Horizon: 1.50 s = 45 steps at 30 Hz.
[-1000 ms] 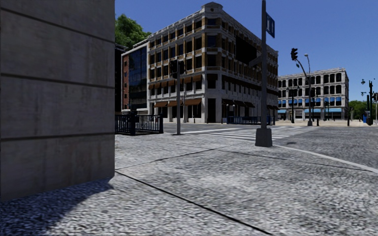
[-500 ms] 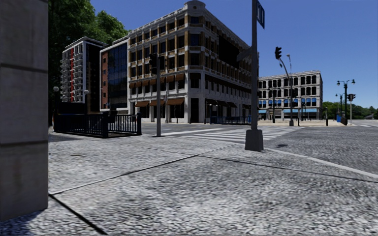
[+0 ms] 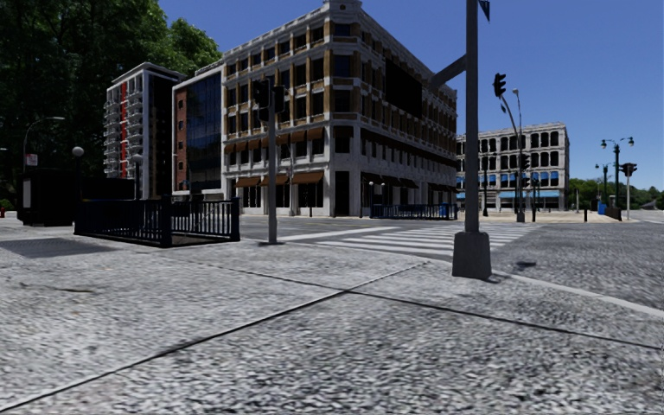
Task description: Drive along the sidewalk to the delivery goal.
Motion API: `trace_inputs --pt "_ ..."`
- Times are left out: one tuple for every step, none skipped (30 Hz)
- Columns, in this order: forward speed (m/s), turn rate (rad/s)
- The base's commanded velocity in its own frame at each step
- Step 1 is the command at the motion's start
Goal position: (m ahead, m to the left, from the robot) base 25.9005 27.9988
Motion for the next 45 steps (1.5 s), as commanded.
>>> trace_inputs --pt "1.70 0.00" --pt "1.70 0.00" --pt "1.70 0.00" --pt "1.70 0.21" --pt "1.70 0.57" --pt "1.70 0.68" --pt "1.70 0.68" --pt "1.70 0.76" --pt "1.70 0.79" --pt "1.70 0.79" --pt "1.70 0.80" --pt "1.70 0.80" --pt "1.70 0.80" --pt "1.70 0.80" --pt "1.70 0.80" --pt "1.70 0.80" --pt "1.70 0.80" --pt "1.70 0.80" --pt "1.70 0.80" --pt "1.70 0.80" --pt "1.70 0.80" --pt "1.70 0.80" --pt "1.70 0.80" --pt "1.70 0.80" --pt "1.70 0.80" --pt "1.70 0.79" --pt "1.70 0.73" --pt "1.70 0.73" --pt "1.70 0.69" --pt "1.70 0.67" --pt "1.70 0.67" --pt "1.70 0.58" --pt "1.70 0.58" --pt "1.70 0.47" --pt "1.70 0.44" --pt "1.70 0.43" --pt "1.70 0.35" --pt "1.70 0.27" --pt "1.70 0.27" --pt "1.70 0.25" --pt "1.70 0.24" --pt "1.70 0.28" --pt "1.70 0.28" --pt "1.70 0.36" --pt "1.70 0.44"
